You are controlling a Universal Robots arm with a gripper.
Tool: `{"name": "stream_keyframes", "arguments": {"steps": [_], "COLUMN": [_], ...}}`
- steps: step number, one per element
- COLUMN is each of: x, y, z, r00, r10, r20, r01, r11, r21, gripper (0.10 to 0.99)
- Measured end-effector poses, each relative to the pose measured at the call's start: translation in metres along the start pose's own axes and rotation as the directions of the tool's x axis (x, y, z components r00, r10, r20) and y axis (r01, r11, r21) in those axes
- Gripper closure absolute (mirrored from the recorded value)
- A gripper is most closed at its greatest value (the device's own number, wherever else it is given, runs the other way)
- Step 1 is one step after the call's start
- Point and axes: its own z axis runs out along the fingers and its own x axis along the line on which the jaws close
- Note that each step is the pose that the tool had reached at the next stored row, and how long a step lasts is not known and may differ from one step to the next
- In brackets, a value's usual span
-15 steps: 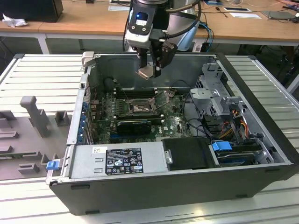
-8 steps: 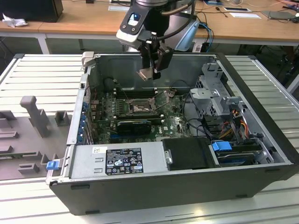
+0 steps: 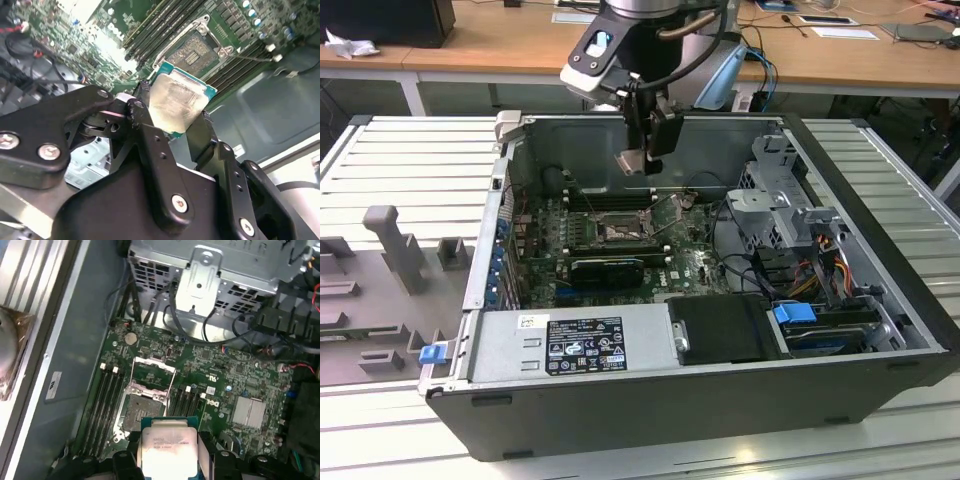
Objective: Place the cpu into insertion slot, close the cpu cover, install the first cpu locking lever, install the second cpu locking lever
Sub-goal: 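Place the cpu into insertion slot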
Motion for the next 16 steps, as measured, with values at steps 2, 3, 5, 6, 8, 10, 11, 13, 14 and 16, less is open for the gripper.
{"name": "stream_keyframes", "arguments": {"steps": [2, 3, 5, 6, 8, 10, 11, 13, 14, 16], "x": [-0.0001, -0.0002, -0.0002, -0.0003, 0.0009, 0.0026, 0.0032, 0.0084, 0.0111, 0.0154], "y": [-0.0004, -0.0006, -0.001, -0.0014, -0.0023, -0.0051, -0.0059, -0.0066, -0.0062, -0.0056], "z": [0.0044, 0.0071, 0.0116, 0.0158, 0.0227, 0.0288, 0.03, 0.035, 0.0378, 0.0427], "r00": [0.9986, 0.9968, 0.9923, 0.987, 0.9824, 0.9824, 0.9824, 0.9822, 0.9819, 0.9811], "r10": [0.053, 0.08, 0.124, 0.16, 0.186, 0.186, 0.186, 0.187, 0.189, 0.193], "r20": [0.0047, 0.0071, 0.011, 0.014, 0.0165, 0.0161, 0.0157, 0.0155, 0.0156, 0.0159], "r01": [-0.053, -0.08, -0.124, -0.16, -0.186, -0.186, -0.186, -0.187, -0.189, -0.193], "r11": [0.9986, 0.9968, 0.9923, 0.9871, 0.9825, 0.9825, 0.9825, 0.9823, 0.982, 0.9813], "r21": [-0.001, -0.002, -0.003, -0.004, -0.005, -0.005, -0.005, -0.005, -0.005, -0.005], "gripper": [0.553, 0.553, 0.553, 0.553, 0.553, 0.553, 0.553, 0.553, 0.553, 0.553]}}
